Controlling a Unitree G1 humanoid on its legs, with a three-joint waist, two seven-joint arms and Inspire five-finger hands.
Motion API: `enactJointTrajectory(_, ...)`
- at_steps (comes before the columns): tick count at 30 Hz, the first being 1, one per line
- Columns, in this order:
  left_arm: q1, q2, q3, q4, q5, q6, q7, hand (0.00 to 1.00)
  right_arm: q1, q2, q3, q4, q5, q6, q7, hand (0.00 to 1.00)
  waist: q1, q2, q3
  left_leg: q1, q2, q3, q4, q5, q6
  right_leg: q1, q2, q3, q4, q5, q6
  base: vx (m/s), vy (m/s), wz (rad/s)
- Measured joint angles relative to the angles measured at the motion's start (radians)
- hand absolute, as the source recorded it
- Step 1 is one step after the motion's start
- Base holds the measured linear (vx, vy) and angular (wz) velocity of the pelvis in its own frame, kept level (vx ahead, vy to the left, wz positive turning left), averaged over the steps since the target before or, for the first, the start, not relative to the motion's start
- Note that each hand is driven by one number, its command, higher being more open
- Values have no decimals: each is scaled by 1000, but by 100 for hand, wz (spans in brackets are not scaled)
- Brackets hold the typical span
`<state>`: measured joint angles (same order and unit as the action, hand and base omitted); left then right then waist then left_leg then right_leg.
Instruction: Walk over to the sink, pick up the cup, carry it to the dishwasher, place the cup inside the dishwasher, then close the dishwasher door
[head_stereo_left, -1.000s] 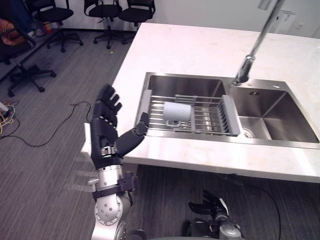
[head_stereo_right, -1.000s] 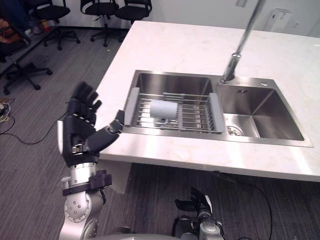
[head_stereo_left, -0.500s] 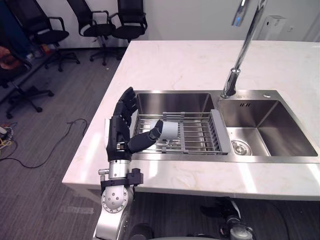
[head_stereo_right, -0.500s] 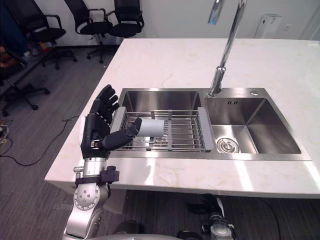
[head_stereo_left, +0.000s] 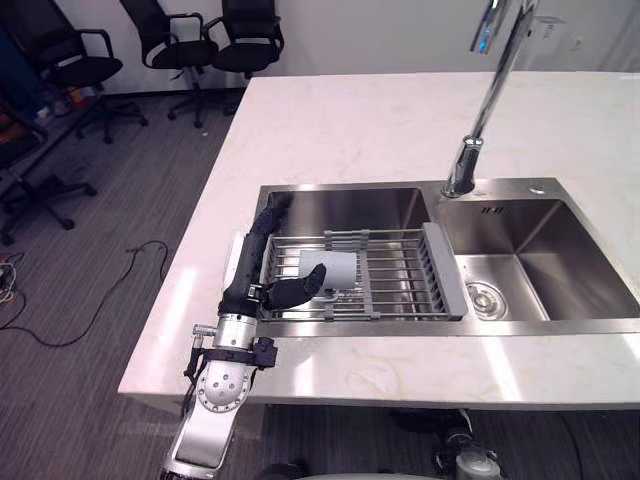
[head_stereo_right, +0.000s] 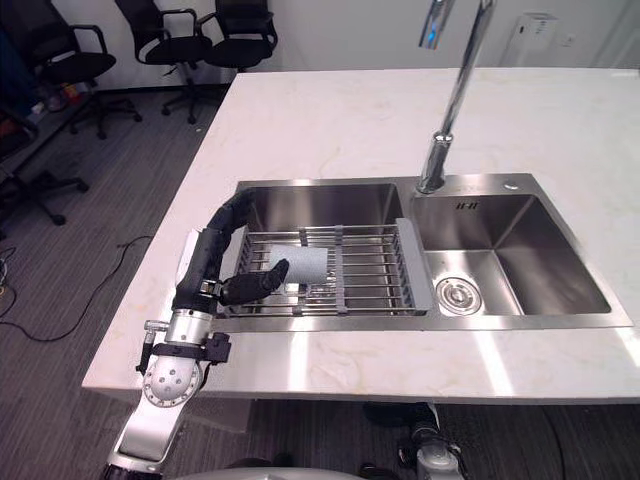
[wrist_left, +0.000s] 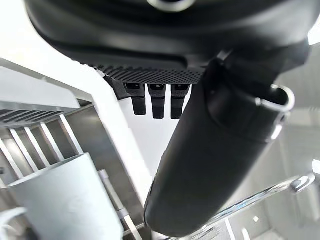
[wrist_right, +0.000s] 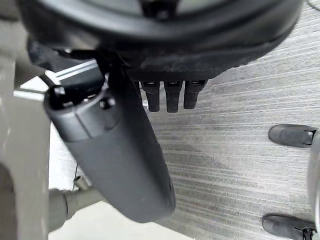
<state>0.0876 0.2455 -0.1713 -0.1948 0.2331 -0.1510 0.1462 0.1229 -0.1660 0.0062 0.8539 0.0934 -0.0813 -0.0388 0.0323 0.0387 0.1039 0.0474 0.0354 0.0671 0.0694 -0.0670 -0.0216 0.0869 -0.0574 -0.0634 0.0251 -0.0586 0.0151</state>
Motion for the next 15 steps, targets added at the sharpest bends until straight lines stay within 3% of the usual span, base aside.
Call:
enactJointTrajectory(4, -19, 53, 8, 16, 44, 6, -18, 90, 6, -6, 0, 0, 0, 0, 14, 90, -5, 0, 0, 0, -5, 4, -9, 3, 4, 3, -4, 4, -21, 13, 5, 6, 12, -3)
enactJointTrajectory(15, -97, 98, 9, 96, 127, 17, -19, 90, 6, -4, 1, -1, -7, 0, 33, 90, -21, 1, -10, 0, -19, 3, -56, 48, 14, -7, -16, 6, -48, 49, 5, -48, 7, 0)
